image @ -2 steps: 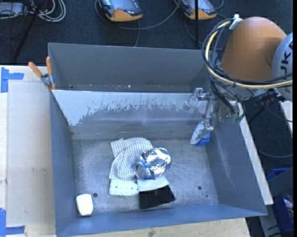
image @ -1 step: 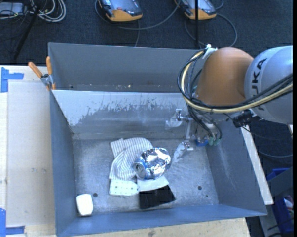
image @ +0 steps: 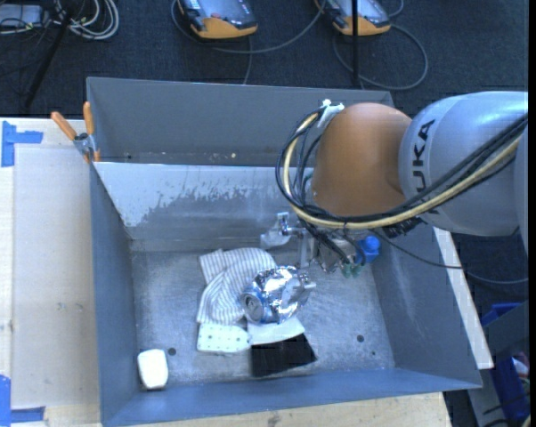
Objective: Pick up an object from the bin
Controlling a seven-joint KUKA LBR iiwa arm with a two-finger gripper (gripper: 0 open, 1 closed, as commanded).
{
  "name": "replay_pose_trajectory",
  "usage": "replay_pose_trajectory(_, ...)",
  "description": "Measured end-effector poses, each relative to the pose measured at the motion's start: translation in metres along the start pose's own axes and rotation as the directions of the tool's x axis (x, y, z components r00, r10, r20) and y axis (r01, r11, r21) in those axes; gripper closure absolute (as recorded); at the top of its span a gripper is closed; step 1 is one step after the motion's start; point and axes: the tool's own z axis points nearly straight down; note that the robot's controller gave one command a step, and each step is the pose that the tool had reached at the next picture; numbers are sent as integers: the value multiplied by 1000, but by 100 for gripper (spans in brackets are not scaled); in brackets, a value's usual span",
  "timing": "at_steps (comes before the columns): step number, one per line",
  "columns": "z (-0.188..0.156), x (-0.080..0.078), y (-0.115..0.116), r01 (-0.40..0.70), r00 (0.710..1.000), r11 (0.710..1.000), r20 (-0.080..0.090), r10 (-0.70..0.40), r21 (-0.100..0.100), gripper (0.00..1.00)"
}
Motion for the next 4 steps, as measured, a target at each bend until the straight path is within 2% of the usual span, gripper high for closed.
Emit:
replay_pose_trajectory(1, 24, 2, -24, -2, 1000, 1000, 4, 2, 0, 0)
replay_pose_trajectory(2, 66, -2, -34, 34, 999, 999, 24, -34, 13, 0)
replay_pose_trajectory(3, 75, 6, -31, 32, 1000, 999, 2, -32, 3, 100)
replay_pose_trajectory(4, 75, 6, -31, 32, 999, 999, 2, -32, 3, 100)
